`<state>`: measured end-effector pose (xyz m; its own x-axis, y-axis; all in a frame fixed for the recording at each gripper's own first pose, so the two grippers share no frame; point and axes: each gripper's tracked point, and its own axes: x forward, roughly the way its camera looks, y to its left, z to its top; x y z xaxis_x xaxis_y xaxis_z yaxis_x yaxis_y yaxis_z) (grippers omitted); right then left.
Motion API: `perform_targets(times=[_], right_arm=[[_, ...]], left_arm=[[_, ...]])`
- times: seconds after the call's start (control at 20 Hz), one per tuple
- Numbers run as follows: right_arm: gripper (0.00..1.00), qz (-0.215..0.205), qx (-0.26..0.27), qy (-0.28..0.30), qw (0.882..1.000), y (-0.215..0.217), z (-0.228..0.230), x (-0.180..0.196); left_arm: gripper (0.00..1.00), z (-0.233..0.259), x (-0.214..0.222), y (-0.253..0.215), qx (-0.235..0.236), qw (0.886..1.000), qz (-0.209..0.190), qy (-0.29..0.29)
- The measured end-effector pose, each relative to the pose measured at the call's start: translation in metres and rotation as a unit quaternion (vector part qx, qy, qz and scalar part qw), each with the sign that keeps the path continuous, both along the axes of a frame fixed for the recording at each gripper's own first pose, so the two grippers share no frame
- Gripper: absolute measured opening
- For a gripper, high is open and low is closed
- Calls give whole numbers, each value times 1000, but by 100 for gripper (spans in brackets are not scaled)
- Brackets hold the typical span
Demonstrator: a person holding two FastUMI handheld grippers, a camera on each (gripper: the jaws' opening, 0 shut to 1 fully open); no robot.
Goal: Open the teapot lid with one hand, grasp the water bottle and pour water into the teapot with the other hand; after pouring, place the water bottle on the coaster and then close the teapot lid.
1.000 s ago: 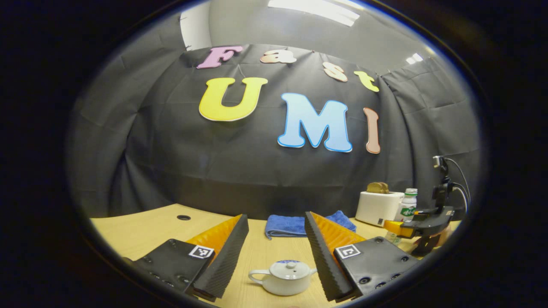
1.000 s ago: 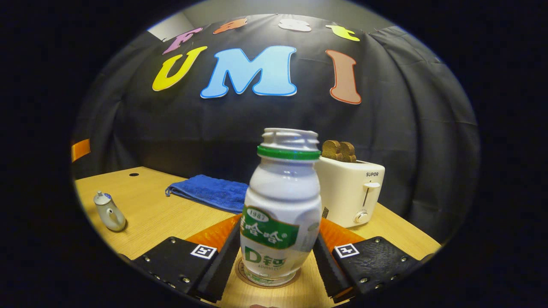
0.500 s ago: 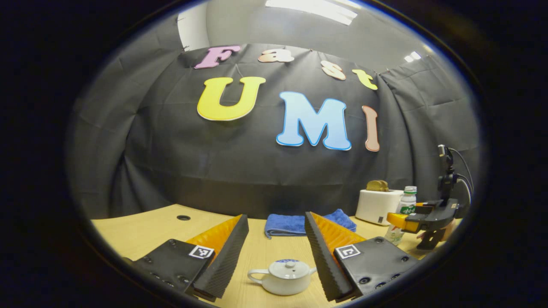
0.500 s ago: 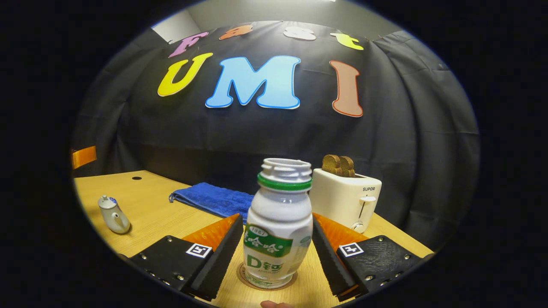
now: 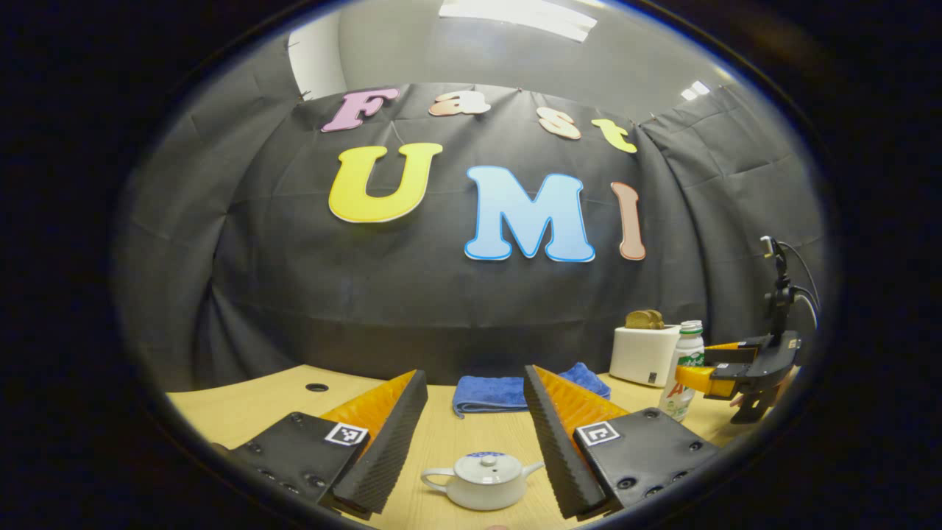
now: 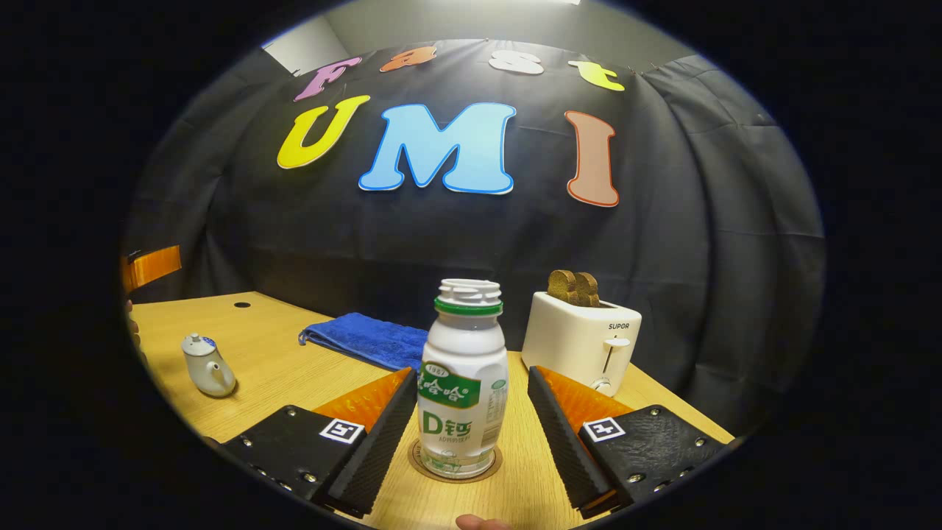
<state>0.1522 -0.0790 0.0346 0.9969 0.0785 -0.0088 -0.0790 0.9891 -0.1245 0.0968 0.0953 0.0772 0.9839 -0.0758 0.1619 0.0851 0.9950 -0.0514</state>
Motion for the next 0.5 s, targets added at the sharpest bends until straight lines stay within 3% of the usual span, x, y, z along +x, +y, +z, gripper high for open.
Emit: perform_targets(times=[0.25,0.4,0.5], right_arm=[[93,4,2,4,1000,0,0,-36],[93,-8,21,-3,1000,9,1,-71],[93,-21,28,-5,999,21,0,-94]], left_arm=[[89,1,-20,-10,-6,1000,0,10],[99,-3,-41,-30,-19,1000,-13,20],[99,-13,-52,-46,-25,999,-21,34]])
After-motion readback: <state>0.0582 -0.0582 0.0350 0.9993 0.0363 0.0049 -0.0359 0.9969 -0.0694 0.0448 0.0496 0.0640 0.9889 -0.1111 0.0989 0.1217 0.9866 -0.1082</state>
